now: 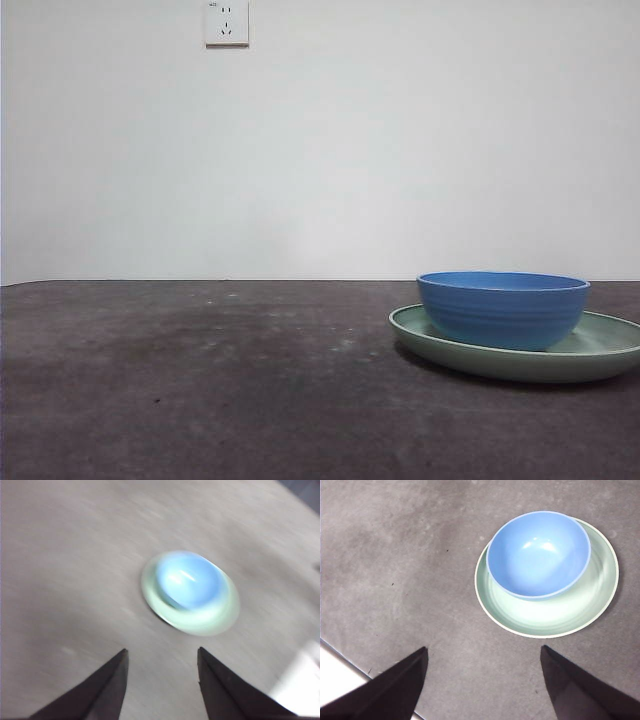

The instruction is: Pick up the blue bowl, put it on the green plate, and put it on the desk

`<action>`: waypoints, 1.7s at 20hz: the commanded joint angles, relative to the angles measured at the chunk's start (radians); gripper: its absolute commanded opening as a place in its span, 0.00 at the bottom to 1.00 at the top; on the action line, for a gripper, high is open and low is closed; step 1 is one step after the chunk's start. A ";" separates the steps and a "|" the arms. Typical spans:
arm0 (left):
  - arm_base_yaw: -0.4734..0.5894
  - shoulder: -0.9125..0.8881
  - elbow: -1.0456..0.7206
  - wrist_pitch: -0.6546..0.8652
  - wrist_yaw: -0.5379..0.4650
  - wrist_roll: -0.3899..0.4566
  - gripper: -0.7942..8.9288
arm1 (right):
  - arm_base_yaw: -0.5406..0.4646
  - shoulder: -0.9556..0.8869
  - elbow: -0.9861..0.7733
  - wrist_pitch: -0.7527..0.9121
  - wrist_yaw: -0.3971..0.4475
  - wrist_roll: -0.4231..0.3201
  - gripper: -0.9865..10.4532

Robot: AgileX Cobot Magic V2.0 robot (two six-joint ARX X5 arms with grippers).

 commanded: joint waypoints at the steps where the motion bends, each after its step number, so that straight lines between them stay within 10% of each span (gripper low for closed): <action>1: -0.005 -0.088 -0.156 0.056 0.118 0.012 0.31 | 0.004 0.006 0.019 0.004 -0.002 0.011 0.40; 26: -0.005 -0.184 -0.368 0.142 0.196 0.002 0.31 | 0.003 0.006 0.019 0.003 0.010 0.040 0.40; 34: -0.005 -0.184 -0.368 0.142 0.196 0.003 0.31 | -0.014 0.051 0.019 0.053 0.305 0.164 0.40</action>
